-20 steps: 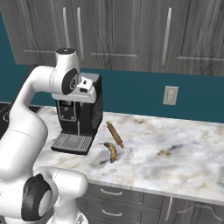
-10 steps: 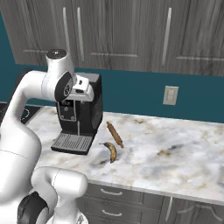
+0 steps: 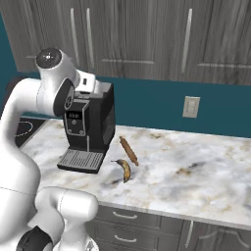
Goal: Pick the pan from the cabinet and place it on the stove. Then turn on the stove burner for the pan.
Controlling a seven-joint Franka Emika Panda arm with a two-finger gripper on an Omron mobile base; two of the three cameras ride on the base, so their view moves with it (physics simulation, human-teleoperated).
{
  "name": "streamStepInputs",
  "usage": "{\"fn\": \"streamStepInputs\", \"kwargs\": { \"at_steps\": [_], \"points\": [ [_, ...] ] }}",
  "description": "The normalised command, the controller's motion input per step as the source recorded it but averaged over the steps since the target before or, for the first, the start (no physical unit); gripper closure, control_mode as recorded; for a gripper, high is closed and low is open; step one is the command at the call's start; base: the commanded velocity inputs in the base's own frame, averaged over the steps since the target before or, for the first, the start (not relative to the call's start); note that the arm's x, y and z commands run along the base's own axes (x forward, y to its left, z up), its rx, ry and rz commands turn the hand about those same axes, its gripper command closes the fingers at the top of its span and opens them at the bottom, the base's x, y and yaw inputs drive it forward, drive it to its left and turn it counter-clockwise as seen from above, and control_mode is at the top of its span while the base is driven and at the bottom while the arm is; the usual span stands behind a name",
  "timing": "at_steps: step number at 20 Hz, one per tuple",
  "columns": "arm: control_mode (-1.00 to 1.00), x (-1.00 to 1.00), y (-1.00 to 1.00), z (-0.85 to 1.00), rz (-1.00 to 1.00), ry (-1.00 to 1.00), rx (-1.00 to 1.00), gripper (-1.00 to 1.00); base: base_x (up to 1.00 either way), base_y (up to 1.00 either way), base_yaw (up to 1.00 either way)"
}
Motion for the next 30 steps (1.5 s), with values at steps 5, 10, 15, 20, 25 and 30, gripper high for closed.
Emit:
{"fn": "streamStepInputs", "kwargs": {
  "at_steps": [5,10,15,20,25,30],
  "points": [
    [-1.0,0.0,-0.14,0.52,-0.01,-0.15,0.07,-1.0,0.0,0.0,0.0],
    [-1.0,0.01,-0.06,0.45,0.0,-0.19,0.1,-1.0,0.0,0.0,0.0],
    [-1.0,0.07,0.0,0.34,0.0,-0.21,0.1,-1.0,0.0,0.0,0.0],
    [-1.0,0.01,0.04,0.06,0.0,-0.29,0.02,-1.0,0.0,0.0,0.0],
    [-1.0,-0.02,0.01,0.01,-0.01,-0.05,0.0,-1.0,0.0,0.0,0.0],
    [-1.0,0.04,-0.07,0.09,-0.04,-0.02,0.0,-1.0,0.0,0.0,0.0]
  ]
}}
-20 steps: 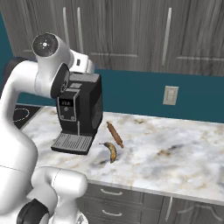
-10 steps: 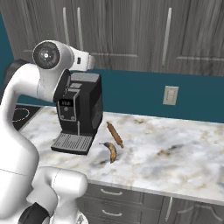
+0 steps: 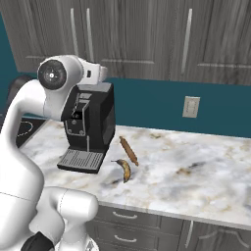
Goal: Pick the pan from the cabinet and place it on the stove. Then turn on the stove burner for the pan.
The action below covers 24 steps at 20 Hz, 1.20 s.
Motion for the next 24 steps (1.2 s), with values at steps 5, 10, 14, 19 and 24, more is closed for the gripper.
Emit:
{"fn": "streamStepInputs", "kwargs": {
  "at_steps": [5,10,14,19,24],
  "points": [
    [-1.0,0.01,-0.07,0.2,0.0,-0.03,0.0,-1.0,0.0,0.0,0.0],
    [-1.0,0.08,-0.1,0.14,0.0,0.0,0.0,-1.0,0.0,0.0,0.0],
    [-1.0,0.08,-0.18,0.09,0.0,0.0,0.0,-1.0,0.0,0.0,0.0],
    [-1.0,0.09,-0.25,0.1,0.0,0.0,0.02,-1.0,0.0,0.0,0.0],
    [-1.0,0.03,-0.17,0.11,0.0,0.0,0.01,-1.0,0.0,0.0,0.0]
  ]
}}
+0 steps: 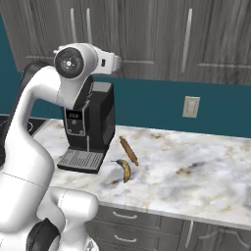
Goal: Pick the pan from the cabinet and place it on the stove. Then turn on the stove burner for the pan.
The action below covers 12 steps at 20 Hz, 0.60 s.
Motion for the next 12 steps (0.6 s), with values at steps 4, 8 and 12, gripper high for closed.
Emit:
{"fn": "streamStepInputs", "kwargs": {
  "at_steps": [4,8,12],
  "points": [
    [-1.0,0.01,-0.07,0.02,0.0,0.0,0.0,-1.0,0.0,0.0,0.0],
    [-1.0,0.04,0.0,0.0,0.0,0.0,0.0,-1.0,0.0,0.0,0.0],
    [-1.0,0.05,0.0,0.0,0.0,0.0,0.0,-1.0,0.0,0.0,0.0]
  ]
}}
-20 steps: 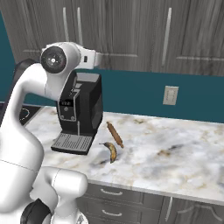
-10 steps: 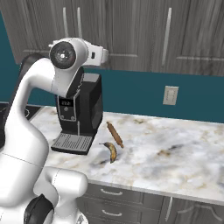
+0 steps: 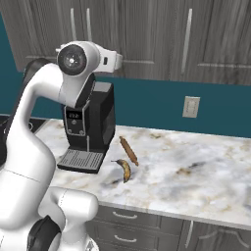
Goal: Pick the pan from the cabinet and place it on the stove. Then turn on the stove burner for the pan.
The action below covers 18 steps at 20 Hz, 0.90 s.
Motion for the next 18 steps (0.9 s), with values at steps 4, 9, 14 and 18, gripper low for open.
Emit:
{"fn": "streamStepInputs", "kwargs": {
  "at_steps": [4,9,14,18],
  "points": [
    [-1.0,0.03,0.0,0.0,0.0,0.0,0.0,-1.0,0.0,0.0,0.0],
    [-1.0,0.03,0.09,0.0,0.0,0.0,0.0,-1.0,0.0,0.0,0.0],
    [-1.0,0.1,0.19,0.0,0.0,0.0,0.0,-1.0,0.0,0.0,0.0],
    [-1.0,0.15,0.13,0.0,0.0,0.0,-0.02,-1.0,0.0,0.0,0.0]
  ]
}}
